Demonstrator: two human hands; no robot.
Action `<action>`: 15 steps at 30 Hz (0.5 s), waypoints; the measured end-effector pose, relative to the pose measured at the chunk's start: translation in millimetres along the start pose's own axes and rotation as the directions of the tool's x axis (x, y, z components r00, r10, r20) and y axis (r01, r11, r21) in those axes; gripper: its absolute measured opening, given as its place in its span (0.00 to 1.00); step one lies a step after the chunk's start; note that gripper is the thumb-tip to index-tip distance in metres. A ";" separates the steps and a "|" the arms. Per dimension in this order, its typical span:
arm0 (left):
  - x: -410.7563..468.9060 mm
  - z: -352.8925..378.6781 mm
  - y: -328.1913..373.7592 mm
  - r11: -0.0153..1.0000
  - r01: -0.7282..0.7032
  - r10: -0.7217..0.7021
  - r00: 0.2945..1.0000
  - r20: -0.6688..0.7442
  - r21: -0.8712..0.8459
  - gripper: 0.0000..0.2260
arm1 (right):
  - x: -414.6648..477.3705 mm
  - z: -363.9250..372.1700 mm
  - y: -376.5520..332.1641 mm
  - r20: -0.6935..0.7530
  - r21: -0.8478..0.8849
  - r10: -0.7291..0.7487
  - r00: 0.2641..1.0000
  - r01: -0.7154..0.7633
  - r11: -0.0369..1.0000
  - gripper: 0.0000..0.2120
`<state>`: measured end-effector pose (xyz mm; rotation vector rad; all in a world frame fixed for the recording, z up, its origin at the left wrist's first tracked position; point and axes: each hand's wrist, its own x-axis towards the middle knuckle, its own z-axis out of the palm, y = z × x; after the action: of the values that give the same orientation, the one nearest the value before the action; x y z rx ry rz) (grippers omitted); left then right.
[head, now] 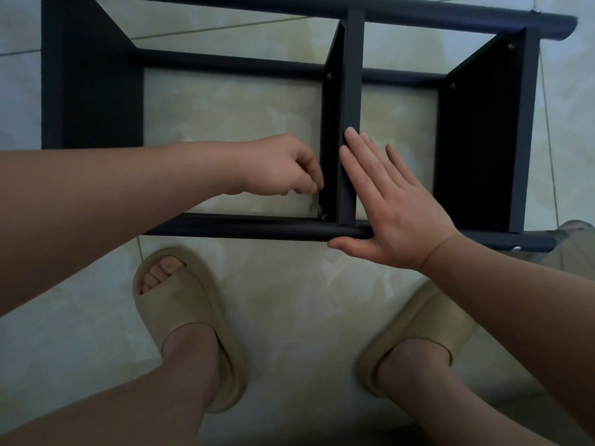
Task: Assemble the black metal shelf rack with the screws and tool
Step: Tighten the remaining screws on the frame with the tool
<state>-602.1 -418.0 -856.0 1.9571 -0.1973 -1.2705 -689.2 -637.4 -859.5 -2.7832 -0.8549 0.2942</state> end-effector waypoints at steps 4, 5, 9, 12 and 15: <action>0.3 5.5 4.0 0.955 0.120 -0.111 0.993 0.050 -0.272 0.04 | -0.1 -0.7 -0.5 0.001 -0.003 0.000 1.000 0.000 1.000 0.51; 0.9 7.1 4.3 0.931 0.153 -0.140 0.988 0.063 -0.332 0.03 | -0.1 -0.8 -0.7 -0.002 -0.001 0.000 1.000 0.000 1.000 0.51; 4.3 11.4 4.7 0.842 0.221 -0.221 0.974 0.059 -0.492 0.03 | 0.2 -1.0 -0.8 0.005 0.007 0.004 1.000 -0.004 1.000 0.51; 6.1 12.3 6.8 0.808 0.237 -0.256 0.966 0.042 -0.540 0.04 | 0.2 -1.4 -0.8 0.009 0.009 0.007 1.000 -0.007 1.000 0.52; 6.2 12.5 9.9 0.820 0.233 -0.269 0.963 0.007 -0.523 0.05 | -0.1 -1.9 -1.0 0.009 0.010 0.008 1.000 -0.008 1.000 0.52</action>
<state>-606.8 -434.5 -856.2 1.5754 0.4200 -1.2562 -689.3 -637.0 -857.4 -2.7786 -0.8420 0.3116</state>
